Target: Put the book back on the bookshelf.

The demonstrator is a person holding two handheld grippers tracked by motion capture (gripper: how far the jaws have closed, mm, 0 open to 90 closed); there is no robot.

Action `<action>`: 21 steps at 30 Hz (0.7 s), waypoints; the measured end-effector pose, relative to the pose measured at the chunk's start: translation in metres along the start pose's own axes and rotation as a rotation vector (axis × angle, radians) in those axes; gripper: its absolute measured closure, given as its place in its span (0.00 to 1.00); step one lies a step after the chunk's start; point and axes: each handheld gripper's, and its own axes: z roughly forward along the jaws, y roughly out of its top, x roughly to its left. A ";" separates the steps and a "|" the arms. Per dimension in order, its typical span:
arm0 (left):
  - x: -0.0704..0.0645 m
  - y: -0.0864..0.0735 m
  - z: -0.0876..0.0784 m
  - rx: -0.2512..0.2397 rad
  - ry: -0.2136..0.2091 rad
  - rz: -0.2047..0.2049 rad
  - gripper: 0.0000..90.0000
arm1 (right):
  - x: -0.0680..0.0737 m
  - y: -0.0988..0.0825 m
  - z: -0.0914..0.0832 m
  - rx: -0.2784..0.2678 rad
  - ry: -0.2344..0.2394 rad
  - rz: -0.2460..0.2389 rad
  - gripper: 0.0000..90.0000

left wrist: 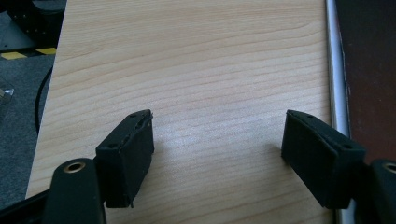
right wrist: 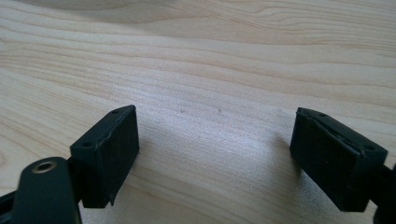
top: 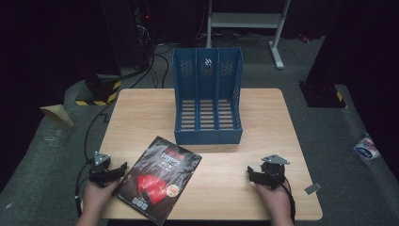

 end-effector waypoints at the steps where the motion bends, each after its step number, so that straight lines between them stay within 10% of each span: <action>1: 0.000 0.000 0.000 0.000 0.000 0.000 0.28 | -0.001 0.000 0.000 -0.004 -0.003 -0.005 0.19; 21: -0.003 0.000 -0.009 0.031 -0.104 0.017 0.40 | 0.028 -0.003 -0.016 -0.067 0.039 -0.055 0.33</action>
